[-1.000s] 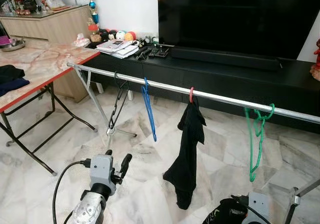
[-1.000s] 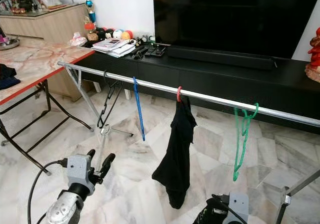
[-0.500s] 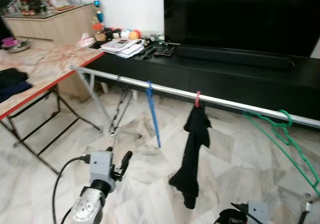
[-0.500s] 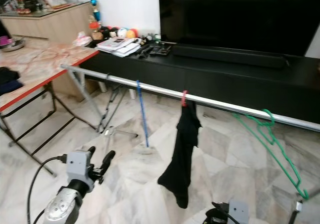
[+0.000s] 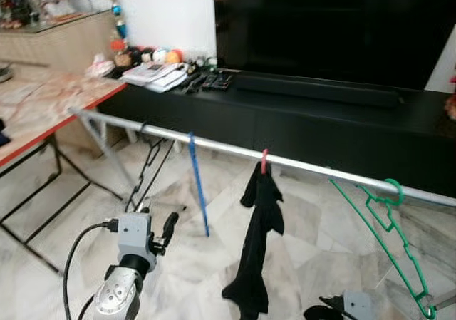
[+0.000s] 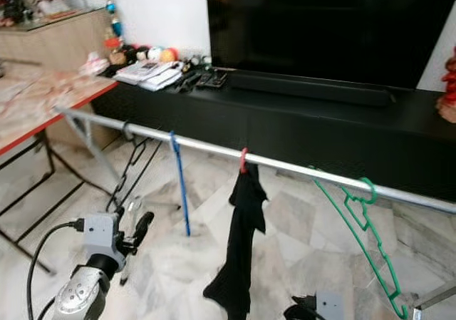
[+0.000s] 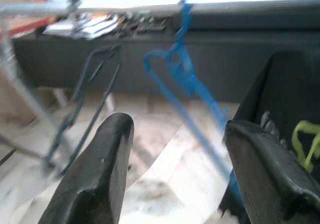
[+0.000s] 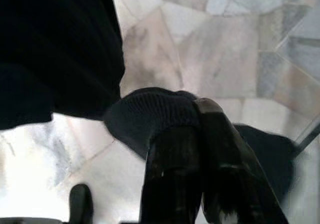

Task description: Hang hanger

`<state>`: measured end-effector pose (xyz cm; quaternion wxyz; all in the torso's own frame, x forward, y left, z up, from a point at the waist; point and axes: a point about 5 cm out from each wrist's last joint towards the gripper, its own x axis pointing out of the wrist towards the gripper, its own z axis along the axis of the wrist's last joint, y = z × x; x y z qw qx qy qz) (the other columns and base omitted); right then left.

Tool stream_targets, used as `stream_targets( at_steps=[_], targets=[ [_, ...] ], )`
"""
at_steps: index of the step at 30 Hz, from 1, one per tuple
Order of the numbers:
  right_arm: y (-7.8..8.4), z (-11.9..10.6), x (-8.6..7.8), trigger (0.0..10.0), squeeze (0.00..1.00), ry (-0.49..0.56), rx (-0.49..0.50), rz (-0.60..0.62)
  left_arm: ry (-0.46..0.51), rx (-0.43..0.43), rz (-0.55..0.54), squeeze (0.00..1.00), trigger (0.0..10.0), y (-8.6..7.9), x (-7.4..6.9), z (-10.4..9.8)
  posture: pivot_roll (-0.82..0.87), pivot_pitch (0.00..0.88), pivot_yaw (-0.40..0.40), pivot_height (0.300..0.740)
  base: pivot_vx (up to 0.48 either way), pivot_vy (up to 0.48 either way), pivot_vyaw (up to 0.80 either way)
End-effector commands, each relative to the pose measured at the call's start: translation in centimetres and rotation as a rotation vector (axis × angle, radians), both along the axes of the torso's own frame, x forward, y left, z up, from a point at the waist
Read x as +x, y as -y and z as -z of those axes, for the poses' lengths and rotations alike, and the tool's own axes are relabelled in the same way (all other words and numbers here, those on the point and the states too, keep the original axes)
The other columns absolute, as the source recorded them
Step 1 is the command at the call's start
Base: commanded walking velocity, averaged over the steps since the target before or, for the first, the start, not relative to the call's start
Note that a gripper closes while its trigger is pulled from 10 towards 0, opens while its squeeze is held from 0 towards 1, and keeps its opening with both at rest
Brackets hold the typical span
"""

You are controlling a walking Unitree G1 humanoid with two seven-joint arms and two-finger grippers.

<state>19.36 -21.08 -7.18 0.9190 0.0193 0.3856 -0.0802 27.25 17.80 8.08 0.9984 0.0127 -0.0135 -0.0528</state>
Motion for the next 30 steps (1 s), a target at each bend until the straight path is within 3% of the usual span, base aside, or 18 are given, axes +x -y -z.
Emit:
stream_targets(
  at_steps=[1, 18, 30],
  targets=[
    [0.8, -0.1, -0.2, 10.0, 0.0, 0.0, -0.022, 0.004, 0.012, -0.022, 0.014, 0.0, 10.0, 0.7, 0.2, -0.4, 0.14, 0.0, 0.03, 0.74, 0.307, 0.0, 0.0],
    [-2.2, 0.1, 0.5, 10.0, 0.0, -0.012, 0.0, -0.093, 0.004, -0.024, -0.011, 0.0, 10.0, 0.5, -0.2, -0.5, 0.14, 0.0, 0.031, 0.74, 0.3, 0.0, 0.0],
    [-1.2, 0.1, 0.4, 10.0, 0.0, -0.021, -0.013, -0.117, -0.04, -0.065, -0.025, 0.0, 10.0, 0.5, -0.3, 0.0, 0.14, 0.0, 0.031, 0.74, 0.021, 0.0, 0.0]
  ],
)
